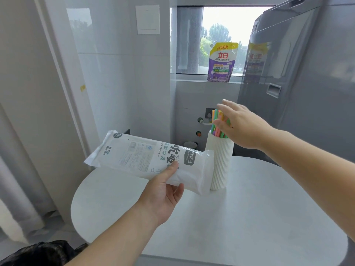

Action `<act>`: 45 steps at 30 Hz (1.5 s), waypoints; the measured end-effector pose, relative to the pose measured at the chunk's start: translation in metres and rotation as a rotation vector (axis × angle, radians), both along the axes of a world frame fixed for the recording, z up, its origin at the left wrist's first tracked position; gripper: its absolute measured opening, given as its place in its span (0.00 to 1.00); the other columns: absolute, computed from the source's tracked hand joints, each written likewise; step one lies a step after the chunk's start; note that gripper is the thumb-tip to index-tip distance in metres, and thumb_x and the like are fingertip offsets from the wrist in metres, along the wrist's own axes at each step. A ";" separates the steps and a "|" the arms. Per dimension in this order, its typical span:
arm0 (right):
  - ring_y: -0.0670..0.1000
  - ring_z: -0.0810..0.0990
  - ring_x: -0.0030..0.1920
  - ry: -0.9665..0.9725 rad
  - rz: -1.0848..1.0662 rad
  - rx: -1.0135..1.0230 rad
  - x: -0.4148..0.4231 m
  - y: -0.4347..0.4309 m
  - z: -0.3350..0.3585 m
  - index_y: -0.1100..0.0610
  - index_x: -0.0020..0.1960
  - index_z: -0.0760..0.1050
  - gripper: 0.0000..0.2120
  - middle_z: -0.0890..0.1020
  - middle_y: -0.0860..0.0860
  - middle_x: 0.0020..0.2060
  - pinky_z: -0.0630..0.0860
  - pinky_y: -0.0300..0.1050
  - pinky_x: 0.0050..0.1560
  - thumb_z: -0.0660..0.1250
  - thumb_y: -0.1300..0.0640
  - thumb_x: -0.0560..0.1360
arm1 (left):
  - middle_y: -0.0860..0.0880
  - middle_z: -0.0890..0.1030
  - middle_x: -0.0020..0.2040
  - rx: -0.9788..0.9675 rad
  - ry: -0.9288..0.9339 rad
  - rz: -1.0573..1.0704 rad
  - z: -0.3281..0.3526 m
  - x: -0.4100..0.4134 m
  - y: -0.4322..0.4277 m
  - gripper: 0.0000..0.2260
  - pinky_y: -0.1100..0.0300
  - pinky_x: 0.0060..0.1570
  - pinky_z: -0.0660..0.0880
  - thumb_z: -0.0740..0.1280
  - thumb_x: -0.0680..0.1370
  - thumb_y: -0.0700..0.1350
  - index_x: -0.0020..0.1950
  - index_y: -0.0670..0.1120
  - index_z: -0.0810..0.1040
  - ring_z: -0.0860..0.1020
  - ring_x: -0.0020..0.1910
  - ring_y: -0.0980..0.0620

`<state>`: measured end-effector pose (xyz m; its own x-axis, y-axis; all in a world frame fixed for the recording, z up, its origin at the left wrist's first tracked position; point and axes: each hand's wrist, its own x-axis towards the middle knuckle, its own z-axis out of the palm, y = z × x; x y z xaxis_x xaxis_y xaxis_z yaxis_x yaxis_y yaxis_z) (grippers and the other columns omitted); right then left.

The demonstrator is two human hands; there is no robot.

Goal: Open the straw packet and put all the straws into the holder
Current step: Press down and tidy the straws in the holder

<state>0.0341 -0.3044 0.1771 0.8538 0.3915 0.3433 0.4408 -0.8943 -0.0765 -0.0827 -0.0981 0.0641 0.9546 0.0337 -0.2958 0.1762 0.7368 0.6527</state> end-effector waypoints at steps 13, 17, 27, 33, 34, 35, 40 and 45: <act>0.46 0.81 0.40 0.251 -0.029 0.743 -0.104 0.010 -0.050 0.47 0.44 0.79 0.12 0.83 0.46 0.38 0.79 0.50 0.46 0.62 0.42 0.78 | 0.49 0.86 0.55 0.210 -0.080 -0.164 0.005 -0.018 0.009 0.17 0.58 0.45 0.73 0.75 0.71 0.49 0.59 0.49 0.82 0.82 0.48 0.50; 0.54 0.87 0.45 0.924 0.000 1.094 -0.145 0.032 -0.074 0.55 0.51 0.85 0.15 0.88 0.52 0.46 0.84 0.53 0.48 0.64 0.47 0.81 | 0.43 0.83 0.65 0.297 -0.100 -0.249 -0.005 -0.050 0.024 0.22 0.42 0.71 0.70 0.73 0.77 0.50 0.69 0.45 0.79 0.80 0.66 0.41; 0.53 0.85 0.41 1.266 0.186 0.976 -0.214 0.131 -0.119 0.61 0.54 0.84 0.16 0.87 0.57 0.45 0.83 0.47 0.39 0.69 0.49 0.79 | 0.42 0.84 0.63 0.207 0.084 0.026 -0.049 -0.179 0.113 0.18 0.38 0.73 0.67 0.66 0.80 0.51 0.68 0.46 0.80 0.79 0.66 0.38; 0.53 0.86 0.41 1.444 0.114 0.895 -0.239 0.201 -0.168 0.61 0.54 0.84 0.17 0.88 0.56 0.47 0.84 0.47 0.40 0.72 0.46 0.77 | 0.43 0.85 0.61 0.153 0.305 0.204 -0.101 -0.227 0.151 0.18 0.38 0.72 0.68 0.64 0.81 0.54 0.66 0.47 0.81 0.81 0.64 0.39; 0.53 0.87 0.41 1.473 0.095 0.876 -0.241 0.211 -0.177 0.60 0.54 0.84 0.18 0.88 0.56 0.47 0.84 0.48 0.42 0.72 0.46 0.76 | 0.43 0.86 0.60 0.161 0.343 0.226 -0.106 -0.232 0.155 0.17 0.39 0.70 0.71 0.64 0.82 0.55 0.65 0.48 0.82 0.82 0.62 0.39; 0.53 0.87 0.42 1.491 0.074 0.858 -0.242 0.220 -0.187 0.60 0.55 0.84 0.18 0.88 0.56 0.48 0.85 0.49 0.43 0.73 0.46 0.76 | 0.44 0.86 0.58 0.168 0.375 0.242 -0.112 -0.234 0.160 0.17 0.41 0.65 0.76 0.63 0.82 0.55 0.64 0.48 0.82 0.83 0.60 0.40; 0.52 0.86 0.39 1.487 -0.043 0.817 -0.238 0.259 -0.227 0.61 0.56 0.82 0.20 0.88 0.57 0.49 0.85 0.47 0.41 0.75 0.45 0.74 | 0.45 0.88 0.50 0.188 0.536 0.305 -0.135 -0.240 0.180 0.16 0.50 0.46 0.81 0.65 0.81 0.57 0.63 0.49 0.81 0.85 0.49 0.43; 0.53 0.86 0.41 1.463 -0.077 0.869 -0.231 0.284 -0.253 0.60 0.55 0.81 0.19 0.87 0.57 0.46 0.83 0.44 0.36 0.74 0.45 0.74 | 0.40 0.88 0.51 0.204 0.620 0.225 -0.155 -0.240 0.187 0.21 0.43 0.54 0.81 0.64 0.81 0.59 0.65 0.46 0.79 0.84 0.55 0.38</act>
